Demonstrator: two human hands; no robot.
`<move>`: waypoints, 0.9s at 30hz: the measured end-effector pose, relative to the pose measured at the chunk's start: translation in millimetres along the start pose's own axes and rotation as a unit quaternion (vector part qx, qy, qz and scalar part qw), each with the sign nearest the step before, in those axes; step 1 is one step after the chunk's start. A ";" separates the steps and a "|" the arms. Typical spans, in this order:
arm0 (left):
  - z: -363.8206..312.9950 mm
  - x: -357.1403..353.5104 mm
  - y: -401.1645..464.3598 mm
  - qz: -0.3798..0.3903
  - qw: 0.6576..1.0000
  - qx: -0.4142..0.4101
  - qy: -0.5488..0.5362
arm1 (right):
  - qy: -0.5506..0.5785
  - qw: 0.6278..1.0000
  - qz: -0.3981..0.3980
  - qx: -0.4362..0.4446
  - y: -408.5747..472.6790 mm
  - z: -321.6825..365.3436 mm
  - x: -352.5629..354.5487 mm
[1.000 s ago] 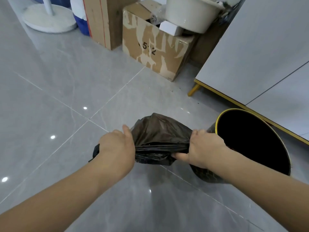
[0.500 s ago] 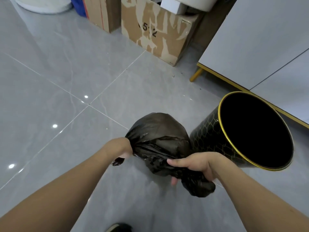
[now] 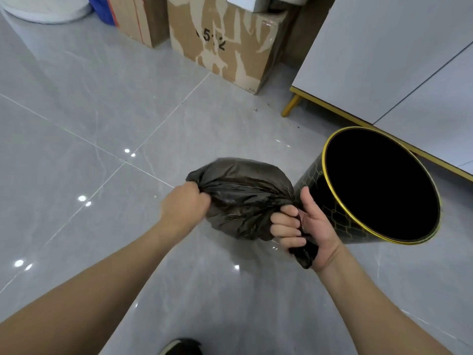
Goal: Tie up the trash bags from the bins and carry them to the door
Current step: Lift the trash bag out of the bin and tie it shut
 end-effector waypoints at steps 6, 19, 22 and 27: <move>-18.3 -41.3 -30.2 0.044 0.923 -0.133 0.358 | 0.072 0.972 -0.084 0.205 5.1 12.0 21.9; -56.9 1.0 -106.1 -0.065 0.874 -0.314 0.366 | 0.003 0.919 -0.201 0.340 -7.3 53.7 21.7; -77.5 19.1 -120.4 -0.098 0.868 -0.338 0.350 | -0.045 0.929 -0.182 0.318 1.5 46.6 10.6; -109.5 50.9 -124.8 -0.143 0.844 -0.405 0.323 | -0.138 0.918 -0.173 0.328 -2.1 55.2 0.7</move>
Point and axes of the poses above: each hand's wrist, its own y-axis towards the middle knuckle, its own x-axis out of the back of the hand, z = x × y, the point moved 8 cm from there along y, towards the middle knuckle, and after that the axes turned 4 degrees about y, right-handed, at the moved point
